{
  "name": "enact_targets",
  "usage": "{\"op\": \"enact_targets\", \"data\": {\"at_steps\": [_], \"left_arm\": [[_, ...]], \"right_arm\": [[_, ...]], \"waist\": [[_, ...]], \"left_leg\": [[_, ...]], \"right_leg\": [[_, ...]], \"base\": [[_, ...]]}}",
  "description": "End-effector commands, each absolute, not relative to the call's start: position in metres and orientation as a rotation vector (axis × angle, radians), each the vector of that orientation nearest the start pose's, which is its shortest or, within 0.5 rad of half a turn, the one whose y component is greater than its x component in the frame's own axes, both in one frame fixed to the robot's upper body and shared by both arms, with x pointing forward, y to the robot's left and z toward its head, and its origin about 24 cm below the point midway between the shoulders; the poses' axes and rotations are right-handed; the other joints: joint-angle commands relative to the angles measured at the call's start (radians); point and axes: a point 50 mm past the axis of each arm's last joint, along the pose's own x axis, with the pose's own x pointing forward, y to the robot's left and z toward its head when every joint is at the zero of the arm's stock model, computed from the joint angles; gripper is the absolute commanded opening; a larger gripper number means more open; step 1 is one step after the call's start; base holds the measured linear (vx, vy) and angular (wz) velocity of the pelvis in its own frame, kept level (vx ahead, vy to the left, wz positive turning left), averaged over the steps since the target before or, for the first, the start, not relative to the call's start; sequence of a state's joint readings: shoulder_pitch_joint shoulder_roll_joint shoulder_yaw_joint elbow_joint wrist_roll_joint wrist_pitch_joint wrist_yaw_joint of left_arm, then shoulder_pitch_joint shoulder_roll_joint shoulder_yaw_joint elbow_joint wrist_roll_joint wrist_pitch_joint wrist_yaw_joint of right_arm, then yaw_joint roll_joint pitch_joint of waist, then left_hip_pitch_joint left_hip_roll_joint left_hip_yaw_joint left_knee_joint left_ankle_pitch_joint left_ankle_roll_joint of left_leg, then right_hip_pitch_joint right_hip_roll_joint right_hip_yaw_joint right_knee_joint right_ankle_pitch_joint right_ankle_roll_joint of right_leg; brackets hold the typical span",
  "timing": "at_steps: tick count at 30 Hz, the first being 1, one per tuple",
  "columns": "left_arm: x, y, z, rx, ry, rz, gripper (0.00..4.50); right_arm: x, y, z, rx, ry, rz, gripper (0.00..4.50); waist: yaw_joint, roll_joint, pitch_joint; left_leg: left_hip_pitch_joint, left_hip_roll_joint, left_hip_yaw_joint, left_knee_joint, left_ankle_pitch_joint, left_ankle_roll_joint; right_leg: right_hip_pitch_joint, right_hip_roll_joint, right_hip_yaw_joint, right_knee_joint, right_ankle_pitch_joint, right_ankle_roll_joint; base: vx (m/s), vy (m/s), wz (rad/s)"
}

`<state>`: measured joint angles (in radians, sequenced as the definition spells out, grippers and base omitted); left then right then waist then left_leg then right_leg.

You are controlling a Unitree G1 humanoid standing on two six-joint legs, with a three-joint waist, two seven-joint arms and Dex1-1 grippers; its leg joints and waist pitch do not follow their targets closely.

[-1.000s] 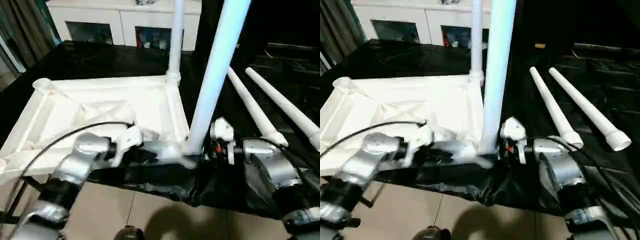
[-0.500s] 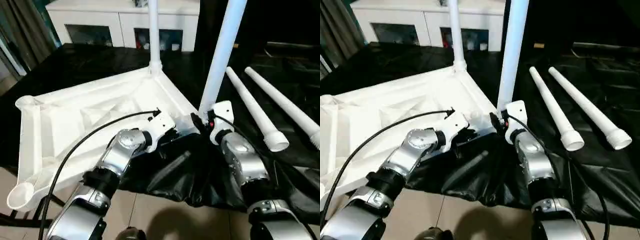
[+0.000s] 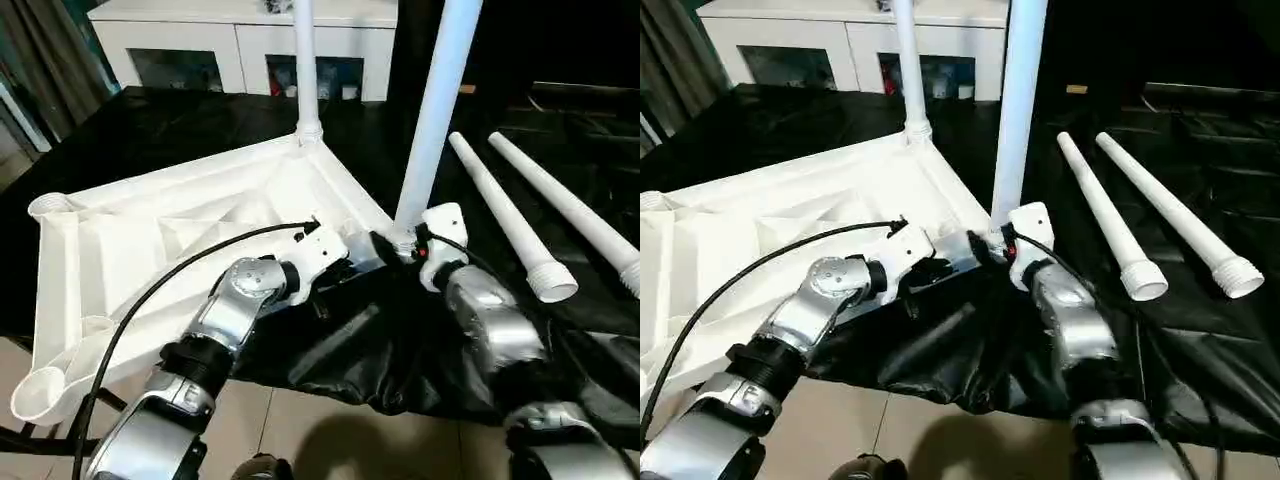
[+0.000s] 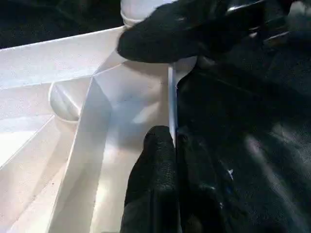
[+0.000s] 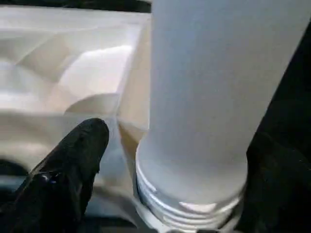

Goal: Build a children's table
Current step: Rotate table base

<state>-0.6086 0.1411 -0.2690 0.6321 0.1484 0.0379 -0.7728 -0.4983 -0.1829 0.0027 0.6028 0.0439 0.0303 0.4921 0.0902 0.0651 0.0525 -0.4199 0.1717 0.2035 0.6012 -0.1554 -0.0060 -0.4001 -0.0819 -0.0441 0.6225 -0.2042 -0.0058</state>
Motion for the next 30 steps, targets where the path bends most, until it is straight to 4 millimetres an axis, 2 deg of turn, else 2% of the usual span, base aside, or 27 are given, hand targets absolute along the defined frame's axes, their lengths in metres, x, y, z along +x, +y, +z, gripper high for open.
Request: {"op": "enact_targets", "data": {"at_steps": [1, 2, 3, 7, 8, 9, 12, 17, 18, 20, 21, 24, 25, 27, 30], "left_arm": [[0.327, 0.064, 0.058, 0.429, 0.170, -1.103, 0.00], [0.328, 0.067, 0.057, 0.430, 0.173, -1.095, 0.00], [0.329, 0.070, 0.057, 0.433, 0.176, -1.085, 0.00], [0.329, 0.072, 0.055, 0.433, 0.183, -1.083, 0.00], [0.329, 0.072, 0.055, 0.433, 0.183, -1.083, 0.00], [0.329, 0.072, 0.054, 0.433, 0.183, -1.083, 0.00], [0.329, 0.069, 0.054, 0.430, 0.181, -1.080, 0.00], [0.332, 0.065, 0.058, 0.431, 0.147, -1.057, 0.00], [0.333, 0.065, 0.060, 0.410, 0.148, -1.043, 0.28], [0.334, 0.065, 0.062, 0.396, 0.148, -1.041, 0.44], [0.335, 0.065, 0.064, 0.402, 0.137, -1.039, 0.55], [0.341, 0.068, 0.071, 0.391, 0.102, -0.969, 0.79], [0.346, 0.072, 0.075, 0.380, 0.098, -0.922, 0.79], [0.355, 0.089, 0.084, 0.370, 0.093, -0.821, 0.87], [0.362, 0.118, 0.094, 0.395, 0.101, -0.697, 0.87]], "right_arm": [[0.334, -0.147, 0.058, -0.167, 0.125, 0.613, 4.46], [0.334, -0.156, 0.060, -0.180, 0.126, 0.602, 4.46], [0.331, -0.175, 0.065, -0.188, 0.119, 0.583, 4.46], [0.319, -0.200, 0.075, -0.199, 0.103, 0.603, 4.46], [0.319, -0.200, 0.075, -0.199, 0.103, 0.603, 4.46], [0.316, -0.204, 0.077, -0.197, 0.100, 0.610, 4.46], [0.307, -0.217, 0.081, -0.193, 0.103, 0.633, 4.46], [0.291, -0.215, 0.077, -0.232, 0.163, 0.752, 4.46], [0.288, -0.212, 0.075, -0.234, 0.181, 0.781, 4.49], [0.285, -0.209, 0.074, -0.239, 0.193, 0.804, 4.50], [0.284, -0.204, 0.073, -0.237, 0.197, 0.817, 4.50], [0.285, -0.199, 0.070, -0.236, 0.199, 0.817, 4.50], [0.287, -0.197, 0.069, -0.237, 0.205, 0.808, 4.50], [0.290, -0.192, 0.067, -0.243, 0.217, 0.795, 4.50], [0.291, -0.182, 0.064, -0.240, 0.234, 0.805, 4.50]], "waist": [[-0.001, -0.015, -0.077], [0.000, -0.014, -0.077], [0.000, -0.017, -0.075], [0.002, -0.021, -0.073], [0.003, -0.022, -0.074], [-0.002, -0.032, -0.074], [0.001, -0.030, -0.073], [0.004, -0.032, -0.071], [0.004, -0.033, -0.071], [0.004, -0.031, -0.070], [0.006, -0.035, -0.070], [0.006, -0.031, -0.071], [0.005, -0.033, -0.071], [0.003, -0.032, -0.072], [-0.003, -0.032, -0.071]], "left_leg": [[0.039, 0.059, -0.033, -0.066, -0.204, 0.062], [0.040, 0.059, -0.033, -0.065, -0.205, 0.063], [0.039, 0.059, -0.033, -0.066, -0.210, 0.068], [0.037, 0.059, -0.033, -0.065, -0.211, 0.075], [0.038, 0.058, -0.033, -0.064, -0.210, 0.078], [0.036, 0.056, -0.030, -0.062, -0.207, 0.085], [0.036, 0.059, -0.032, -0.062, -0.207, 0.093], [0.035, 0.060, -0.033, -0.063, -0.214, 0.097], [0.035, 0.059, -0.033, -0.063, -0.214, 0.098], [0.034, 0.059, -0.034, -0.063, -0.220, 0.097], [0.036, 0.060, -0.033, -0.063, -0.224, 0.092], [0.036, 0.062, -0.036, -0.066, -0.227, 0.083], [0.035, 0.060, -0.036, -0.066, -0.229, 0.079], [0.032, 0.057, -0.037, -0.064, -0.216, 0.082], [0.033, 0.056, -0.037, -0.065, -0.218, 0.079]], "right_leg": [[0.041, -0.068, 0.034, -0.073, -0.053, -0.214], [0.040, -0.069, 0.034, -0.073, -0.056, -0.215], [0.042, -0.069, 0.034, -0.075, -0.077, -0.210], [0.042, -0.069, 0.035, -0.079, -0.104, -0.201], [0.043, -0.070, 0.035, -0.080, -0.106, -0.201], [0.041, -0.069, 0.034, -0.083, -0.116, -0.205], [0.041, -0.071, 0.034, -0.085, -0.161, -0.196], [0.039, -0.071, 0.034, -0.088, -0.182, -0.184], [0.038, -0.071, 0.033, -0.089, -0.184, -0.183], [0.036, -0.071, 0.032, -0.091, -0.202, -0.186], [0.034, -0.071, 0.033, -0.092, -0.213, -0.186], [0.033, -0.069, 0.032, -0.089, -0.195, -0.191], [0.034, -0.069, 0.031, -0.086, -0.171, -0.198], [0.037, -0.069, 0.030, -0.082, -0.147, -0.202], [0.037, -0.070, 0.029, -0.084, -0.168, -0.196]], "base": [[0.000, 0.000, 0.00], [0.000, 0.000, 0.00], [0.000, 0.000, 0.00], [0.000, 0.000, 0.00], [0.000, 0.000, 0.00], [0.000, 0.000, 0.00], [0.000, 0.000, 0.00], [0.000, 0.000, 0.00], [0.000, 0.000, 0.00], [0.000, 0.000, 0.00], [0.000, 0.000, 0.00], [0.000, 0.000, 0.00], [0.000, 0.000, 0.00], [0.000, 0.000, 0.00], [0.000, 0.000, 0.00]]}}
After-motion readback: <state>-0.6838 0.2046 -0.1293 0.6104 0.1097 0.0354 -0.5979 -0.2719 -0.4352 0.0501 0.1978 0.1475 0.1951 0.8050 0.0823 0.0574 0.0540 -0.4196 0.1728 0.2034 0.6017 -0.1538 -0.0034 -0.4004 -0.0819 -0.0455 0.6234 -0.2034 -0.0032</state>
